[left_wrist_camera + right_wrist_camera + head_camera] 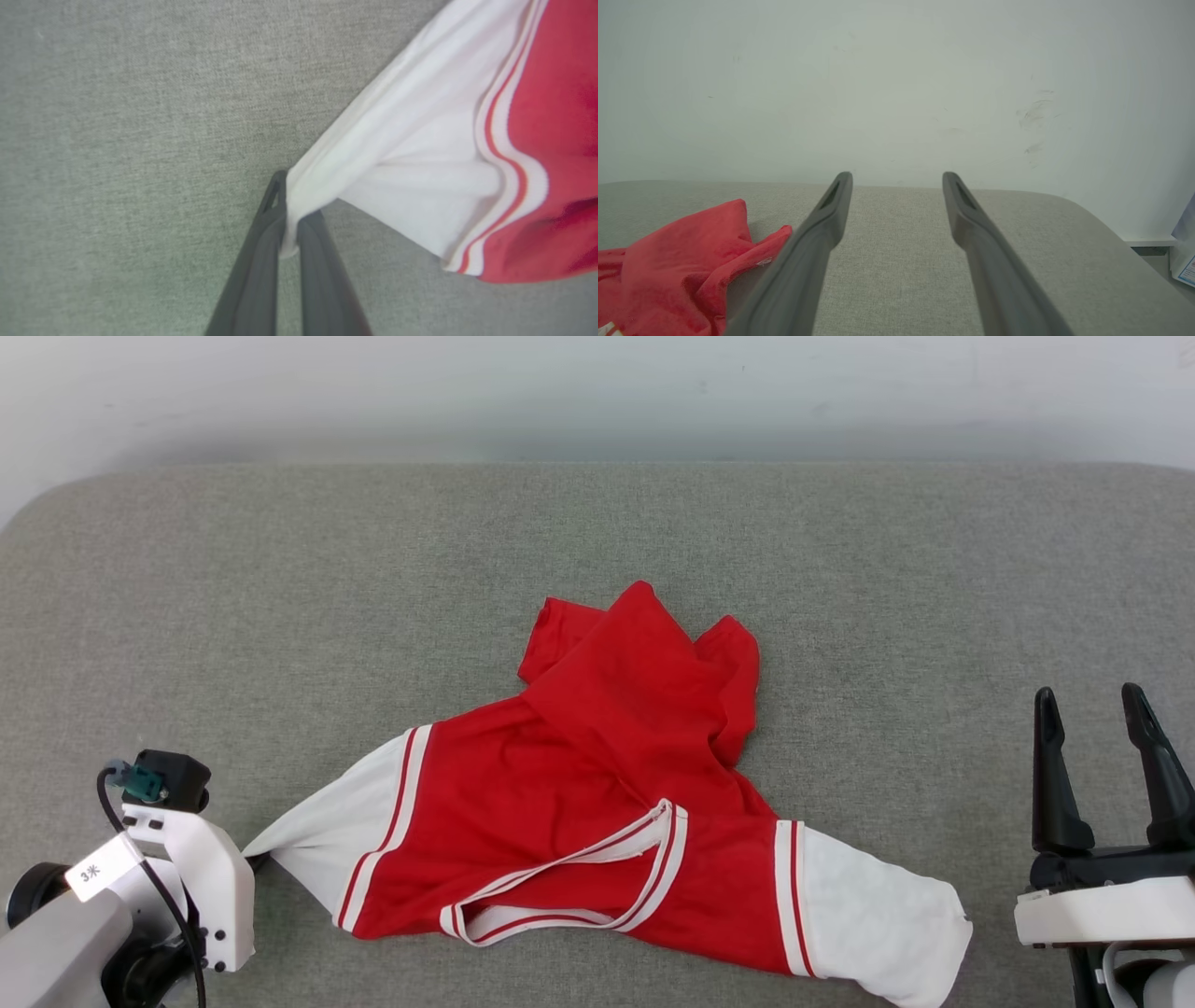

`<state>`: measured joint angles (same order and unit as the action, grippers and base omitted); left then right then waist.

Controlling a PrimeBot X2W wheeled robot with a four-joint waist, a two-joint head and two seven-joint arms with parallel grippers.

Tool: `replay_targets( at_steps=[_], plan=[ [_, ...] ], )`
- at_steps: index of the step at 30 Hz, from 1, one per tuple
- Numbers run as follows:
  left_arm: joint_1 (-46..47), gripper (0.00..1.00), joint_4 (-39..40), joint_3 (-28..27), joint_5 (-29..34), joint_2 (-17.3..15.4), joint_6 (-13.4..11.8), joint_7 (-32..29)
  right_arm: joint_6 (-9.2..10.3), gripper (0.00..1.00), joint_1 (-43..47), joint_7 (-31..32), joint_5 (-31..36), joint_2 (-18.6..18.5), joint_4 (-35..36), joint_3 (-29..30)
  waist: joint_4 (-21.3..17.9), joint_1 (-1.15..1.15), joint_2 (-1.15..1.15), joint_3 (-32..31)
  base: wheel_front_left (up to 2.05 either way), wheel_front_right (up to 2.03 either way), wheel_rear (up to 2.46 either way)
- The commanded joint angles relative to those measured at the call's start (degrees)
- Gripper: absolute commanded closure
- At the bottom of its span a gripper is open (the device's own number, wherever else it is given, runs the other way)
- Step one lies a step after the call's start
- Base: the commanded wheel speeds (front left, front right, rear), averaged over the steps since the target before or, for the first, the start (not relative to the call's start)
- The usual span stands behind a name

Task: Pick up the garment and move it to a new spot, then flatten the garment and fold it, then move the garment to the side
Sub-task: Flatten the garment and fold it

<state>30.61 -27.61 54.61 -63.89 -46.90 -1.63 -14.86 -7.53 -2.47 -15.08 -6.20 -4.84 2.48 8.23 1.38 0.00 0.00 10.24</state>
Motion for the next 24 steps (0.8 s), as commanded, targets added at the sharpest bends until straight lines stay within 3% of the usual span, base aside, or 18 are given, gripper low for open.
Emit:
replay_targets(
  at_steps=[1, 2, 3, 4, 6, 7, 15, 20, 24],
  plan=[
    [-1.26, 1.0, -1.77, 0.13, -0.2, 0.56, 0.11, 0.37, 0.08, 0.0, 0.19, -0.13, 0.41, -0.33, -0.33, -0.04, -0.01, 0.0, 0.0, -0.22, 0.0, 0.0, 0.0],
    [-1.27, 1.0, -2.32, 0.24, 0.0, 1.02, 0.25, 0.89, 0.08, 0.0, 0.32, -0.13, 0.41, -0.37, -0.48, 0.01, 0.02, 0.0, 0.0, -0.37, 0.0, 0.0, 0.0],
    [0.58, 0.0, -3.12, -0.66, 2.9, 3.45, -0.9, 7.95, 0.08, 0.0, 1.13, -0.13, 0.13, -0.7, -1.15, 0.54, 0.71, 0.0, 0.0, -1.87, 0.0, 0.0, 0.0],
    [1.05, 0.0, -1.92, -1.39, 4.83, 4.58, -2.68, 13.47, 0.08, 0.0, 1.18, -0.13, -0.24, -1.39, -1.36, 0.56, 1.38, 0.0, 0.0, -3.13, 0.0, 0.0, 0.0],
    [0.94, 0.0, -1.24, -1.79, 5.48, 4.87, -3.55, 15.46, 0.07, 0.0, 1.19, -0.14, -0.34, -1.66, -1.35, 0.57, 1.64, 0.0, 0.0, -3.56, 0.0, 0.0, 0.0],
    [-0.48, 0.0, 1.42, -2.48, 7.31, 5.51, -6.6, 20.71, 0.07, 0.0, 1.04, -0.14, -0.62, -2.5, -1.16, 0.51, 2.47, 0.0, 0.0, -4.93, 0.0, 0.0, 0.0],
    [-7.13, 0.0, 11.87, -5.46, 10.68, 5.82, -16.77, 29.16, 0.08, 0.0, -0.6, 2.73, -2.57, -8.64, -0.38, -3.28, 3.74, 0.0, 0.0, -6.65, 0.0, 0.0, 0.0],
    [-11.94, 0.0, 19.58, -11.44, 16.5, 7.2, -23.32, 30.11, 0.08, 0.0, -0.78, 11.56, -6.53, -17.15, 2.67, -10.0, 4.04, 0.0, 0.0, -6.69, 0.0, 0.0, 0.0],
    [-17.71, 0.0, 24.83, -17.72, 23.17, 9.62, -26.14, 30.03, 0.08, 0.0, -0.4, 22.43, -11.3, -25.48, 6.37, -16.36, 4.12, 0.0, 0.0, -6.44, 0.0, 0.0, 0.0]
  ],
)
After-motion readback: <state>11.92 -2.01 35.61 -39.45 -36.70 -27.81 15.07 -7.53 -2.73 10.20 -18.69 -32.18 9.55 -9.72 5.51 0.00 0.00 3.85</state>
